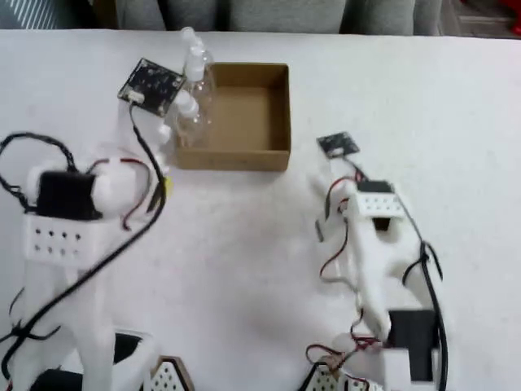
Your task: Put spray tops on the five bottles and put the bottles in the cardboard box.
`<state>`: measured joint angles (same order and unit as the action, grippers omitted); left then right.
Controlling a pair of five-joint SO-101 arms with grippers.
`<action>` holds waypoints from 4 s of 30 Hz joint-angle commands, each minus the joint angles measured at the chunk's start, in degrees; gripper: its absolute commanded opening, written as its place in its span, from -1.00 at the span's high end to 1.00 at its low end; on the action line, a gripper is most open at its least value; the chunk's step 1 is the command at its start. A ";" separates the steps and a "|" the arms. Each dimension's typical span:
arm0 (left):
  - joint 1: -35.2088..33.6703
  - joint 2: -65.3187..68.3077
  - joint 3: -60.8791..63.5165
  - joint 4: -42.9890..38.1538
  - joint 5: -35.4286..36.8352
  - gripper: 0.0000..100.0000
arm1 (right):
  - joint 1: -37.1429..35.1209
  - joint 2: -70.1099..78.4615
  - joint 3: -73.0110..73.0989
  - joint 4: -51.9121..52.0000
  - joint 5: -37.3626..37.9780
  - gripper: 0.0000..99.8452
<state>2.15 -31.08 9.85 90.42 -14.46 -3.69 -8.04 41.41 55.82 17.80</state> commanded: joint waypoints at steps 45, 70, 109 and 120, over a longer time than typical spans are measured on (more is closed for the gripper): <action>25.36 -18.95 36.57 -88.62 22.51 0.96 | -23.78 -93.93 54.24 -30.29 -4.22 0.97; 25.80 -18.95 43.69 -99.16 31.82 0.96 | -23.60 -93.93 54.51 -29.85 -4.22 0.97; 29.32 -18.95 57.76 -94.24 31.47 0.74 | -23.43 -93.93 54.51 -29.85 -4.22 0.97; 29.32 -21.58 58.02 -88.97 31.91 0.24 | -21.67 -93.93 54.51 -29.85 -4.22 0.97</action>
<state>30.99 -48.22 67.96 1.19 16.84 -26.20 -101.41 95.91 26.73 14.11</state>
